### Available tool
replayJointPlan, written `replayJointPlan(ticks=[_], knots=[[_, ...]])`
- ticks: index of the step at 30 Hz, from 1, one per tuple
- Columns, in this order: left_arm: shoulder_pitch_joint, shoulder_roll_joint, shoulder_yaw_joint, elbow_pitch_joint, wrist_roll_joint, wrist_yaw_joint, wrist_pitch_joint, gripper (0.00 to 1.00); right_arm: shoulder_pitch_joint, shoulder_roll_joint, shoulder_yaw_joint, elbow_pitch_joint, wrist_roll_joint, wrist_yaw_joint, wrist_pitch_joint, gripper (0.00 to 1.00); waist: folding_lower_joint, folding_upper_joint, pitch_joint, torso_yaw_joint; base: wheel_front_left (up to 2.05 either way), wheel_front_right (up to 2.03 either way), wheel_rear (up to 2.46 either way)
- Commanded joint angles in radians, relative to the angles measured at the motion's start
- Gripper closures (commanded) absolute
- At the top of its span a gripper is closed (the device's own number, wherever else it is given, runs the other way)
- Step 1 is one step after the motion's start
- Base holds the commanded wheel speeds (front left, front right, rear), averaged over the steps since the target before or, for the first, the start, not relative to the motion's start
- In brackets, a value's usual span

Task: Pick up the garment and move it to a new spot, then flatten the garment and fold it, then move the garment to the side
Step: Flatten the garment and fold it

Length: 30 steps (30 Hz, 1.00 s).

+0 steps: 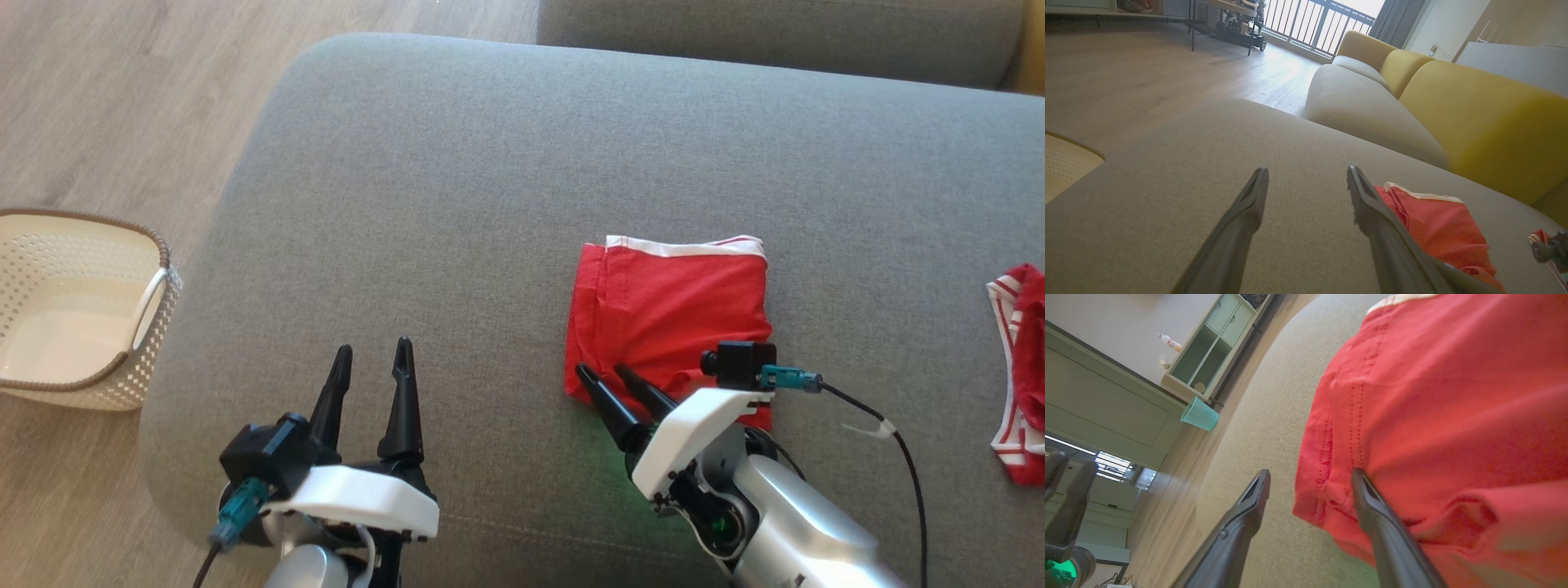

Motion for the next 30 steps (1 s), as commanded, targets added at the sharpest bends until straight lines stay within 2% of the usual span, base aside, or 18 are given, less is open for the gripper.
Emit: replayJointPlan(ticks=[1,9,14,17,20,22,24,26,30], knots=[[-0.043,0.004,0.032,-0.028,-0.004,0.007,-0.005,0.0,-0.016,0.013,0.008,-0.011,-0.01,0.0,-0.006,0.0,0.0,0.0,0.0,-0.002,0.0,0.0,0.0],[-0.037,0.004,0.037,-0.028,0.006,0.006,-0.005,0.0,-0.043,0.011,-0.043,-0.037,-0.013,0.0,-0.064,0.0,0.0,0.0,-0.021,-0.032,0.0,0.0,0.0],[-0.03,0.004,0.047,-0.043,0.015,0.005,-0.005,0.0,-0.049,-0.041,-0.129,-0.097,-0.055,0.0,-0.113,0.0,0.0,0.0,-0.046,-0.071,0.0,0.0,0.0],[-0.025,0.004,0.053,-0.055,0.018,0.005,-0.005,0.0,-0.041,-0.094,-0.208,-0.116,-0.159,0.0,-0.136,0.0,0.0,0.0,-0.062,-0.099,0.0,0.0,0.0],[-0.02,0.004,0.059,-0.068,0.022,0.004,-0.005,0.0,-0.019,-0.135,-0.302,-0.157,-0.332,0.0,-0.143,0.0,0.0,0.0,-0.073,-0.128,0.0,0.0,0.0],[-0.018,0.004,0.064,-0.076,0.023,0.005,-0.005,0.0,0.015,-0.137,-0.386,-0.226,-0.452,0.0,-0.143,0.0,0.0,0.0,-0.076,-0.146,0.0,0.0,0.0],[-0.018,0.004,0.066,-0.082,0.024,0.004,-0.005,0.0,0.068,-0.126,-0.46,-0.31,-0.572,0.0,-0.144,0.0,0.0,0.0,-0.079,-0.161,0.0,0.0,0.0],[-0.02,0.004,0.067,-0.084,0.025,0.003,-0.005,0.0,0.131,-0.089,-0.533,-0.4,-0.642,0.0,-0.144,0.0,0.0,0.0,-0.08,-0.171,0.0,0.0,0.0],[-0.02,0.004,0.068,-0.086,0.034,-0.002,-0.005,0.0,0.247,-0.045,-0.618,-0.589,-0.792,0.0,-0.144,0.0,0.0,0.0,-0.082,-0.189,0.0,0.0,0.0]])
